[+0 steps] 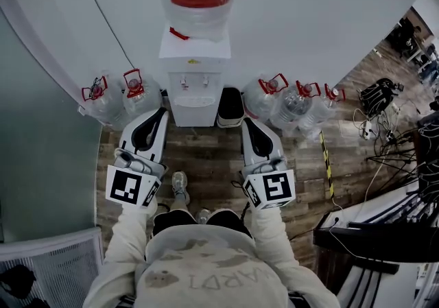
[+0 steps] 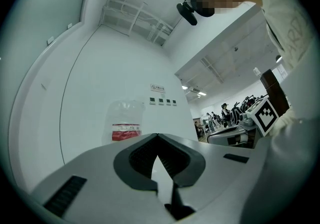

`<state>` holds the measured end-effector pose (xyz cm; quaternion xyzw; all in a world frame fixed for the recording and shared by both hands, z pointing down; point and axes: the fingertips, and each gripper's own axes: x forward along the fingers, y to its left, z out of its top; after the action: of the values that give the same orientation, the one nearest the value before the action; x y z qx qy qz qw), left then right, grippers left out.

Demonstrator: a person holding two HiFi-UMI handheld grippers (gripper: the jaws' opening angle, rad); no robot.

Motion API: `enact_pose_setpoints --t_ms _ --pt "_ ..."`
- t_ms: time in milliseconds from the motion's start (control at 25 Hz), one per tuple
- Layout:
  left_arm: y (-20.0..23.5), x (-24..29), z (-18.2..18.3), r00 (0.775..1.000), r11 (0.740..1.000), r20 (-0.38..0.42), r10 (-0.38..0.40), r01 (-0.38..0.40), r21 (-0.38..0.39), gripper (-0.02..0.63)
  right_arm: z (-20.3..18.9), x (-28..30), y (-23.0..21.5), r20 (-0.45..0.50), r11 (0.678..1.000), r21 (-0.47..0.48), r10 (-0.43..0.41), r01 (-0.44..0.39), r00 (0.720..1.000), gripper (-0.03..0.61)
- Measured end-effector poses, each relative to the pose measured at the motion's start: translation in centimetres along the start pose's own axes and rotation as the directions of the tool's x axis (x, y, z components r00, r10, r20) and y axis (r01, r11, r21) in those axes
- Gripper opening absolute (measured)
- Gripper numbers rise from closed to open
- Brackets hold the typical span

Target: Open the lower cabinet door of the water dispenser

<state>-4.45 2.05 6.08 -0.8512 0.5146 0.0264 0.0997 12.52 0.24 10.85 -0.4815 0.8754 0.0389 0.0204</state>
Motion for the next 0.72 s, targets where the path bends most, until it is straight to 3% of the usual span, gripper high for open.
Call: enact_pose_setpoints --t_ms 720 --pt "10.4 10.2 -2.3 0.998 0.998 0.009 -0.063 0.063 0.000 0.002 0.0 13.4 -3.5 0.002 0.997 -0.014 -0.070 0.070 0.998 0.009"
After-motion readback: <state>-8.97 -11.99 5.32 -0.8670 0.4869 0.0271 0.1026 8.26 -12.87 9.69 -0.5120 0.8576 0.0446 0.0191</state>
